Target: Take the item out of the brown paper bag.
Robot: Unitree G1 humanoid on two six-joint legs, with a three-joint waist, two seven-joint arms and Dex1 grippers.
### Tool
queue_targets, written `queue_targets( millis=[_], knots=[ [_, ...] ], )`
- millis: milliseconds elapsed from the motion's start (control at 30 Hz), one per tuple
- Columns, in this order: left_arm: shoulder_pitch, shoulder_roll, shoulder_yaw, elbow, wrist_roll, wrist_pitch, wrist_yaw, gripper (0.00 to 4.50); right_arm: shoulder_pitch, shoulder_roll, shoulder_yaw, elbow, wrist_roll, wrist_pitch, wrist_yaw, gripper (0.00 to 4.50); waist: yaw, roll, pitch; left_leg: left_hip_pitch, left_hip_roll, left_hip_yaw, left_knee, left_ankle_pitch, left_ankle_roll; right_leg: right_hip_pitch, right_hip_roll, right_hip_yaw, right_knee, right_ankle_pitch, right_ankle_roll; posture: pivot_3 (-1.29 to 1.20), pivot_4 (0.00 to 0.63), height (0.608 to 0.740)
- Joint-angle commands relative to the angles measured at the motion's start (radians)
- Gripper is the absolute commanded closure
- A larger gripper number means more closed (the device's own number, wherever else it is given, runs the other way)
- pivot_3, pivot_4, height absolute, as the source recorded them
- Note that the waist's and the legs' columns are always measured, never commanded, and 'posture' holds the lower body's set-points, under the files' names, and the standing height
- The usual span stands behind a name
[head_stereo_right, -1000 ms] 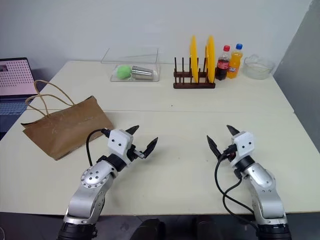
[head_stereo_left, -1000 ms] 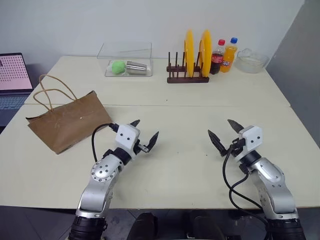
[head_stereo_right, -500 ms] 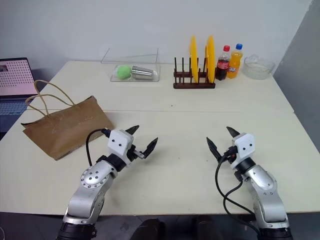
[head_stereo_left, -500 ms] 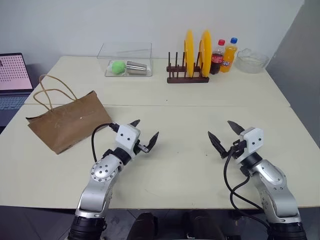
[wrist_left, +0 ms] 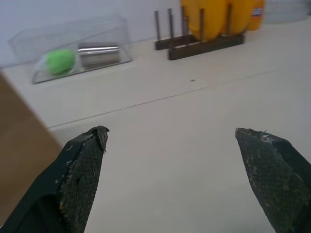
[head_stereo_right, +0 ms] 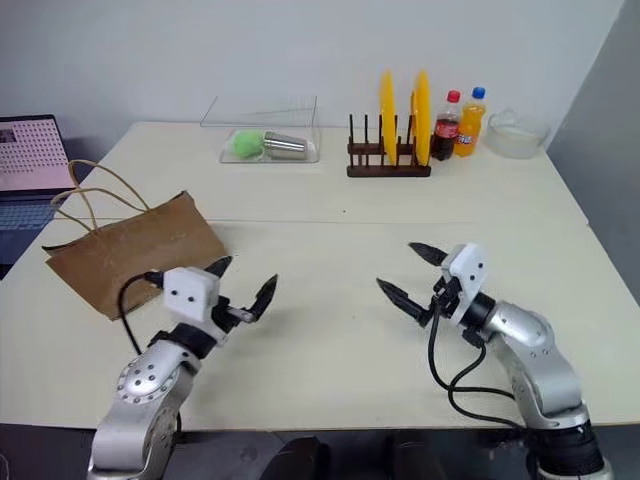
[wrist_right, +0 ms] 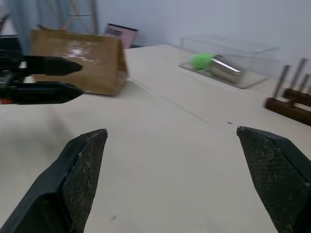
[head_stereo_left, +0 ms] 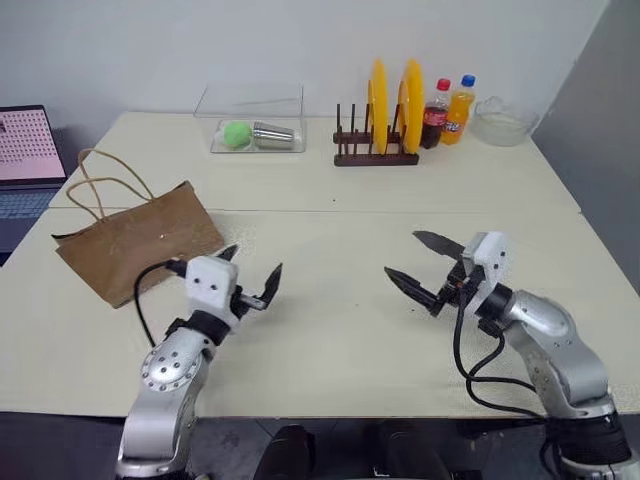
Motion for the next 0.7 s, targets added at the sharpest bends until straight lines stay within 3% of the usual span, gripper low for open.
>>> queue_targets(
  millis=[33, 200, 333, 700],
  knots=[
    [0.025, 0.027, 0.143, -0.081, -0.070, 0.045, 0.021, 0.05, -0.076, -0.031, 0.009, -0.019, 0.073, 0.062, 0.086, 0.00, 0.000, 0.000, 0.000, 0.000, 0.000, 0.000, 0.000, 0.000, 0.000, 0.000, 0.000, 0.000, 0.000, 0.000, 0.000, 0.00, 0.150, 0.740],
    [0.012, 0.180, 0.346, -0.007, -0.188, 0.117, -0.064, 0.05, -0.134, -0.066, 0.033, -0.020, 0.124, 0.125, 0.178, 0.00, 0.000, 0.000, 0.000, 0.000, 0.000, -0.002, 0.000, 0.000, 0.000, 0.000, 0.000, -0.002, -0.001, 0.000, 0.000, 0.00, 0.150, 0.740],
    [-0.058, 0.323, 0.441, 0.142, -0.258, 0.154, -0.147, 0.05, -0.155, -0.061, 0.037, -0.024, 0.129, 0.139, 0.191, 0.00, 0.002, 0.000, 0.001, 0.000, 0.000, -0.002, 0.000, 0.000, 0.000, 0.000, 0.000, -0.002, -0.001, 0.000, 0.000, 0.00, 0.150, 0.740],
    [-0.305, 0.537, 0.431, 0.499, -0.306, 0.198, -0.275, 0.05, -0.147, -0.051, 0.031, -0.075, 0.131, 0.161, 0.173, 0.00, 0.001, 0.000, 0.001, -0.005, 0.000, -0.002, 0.000, 0.000, 0.000, -0.004, -0.001, -0.002, -0.002, 0.000, -0.001, 0.00, 0.150, 0.740]
  ],
)
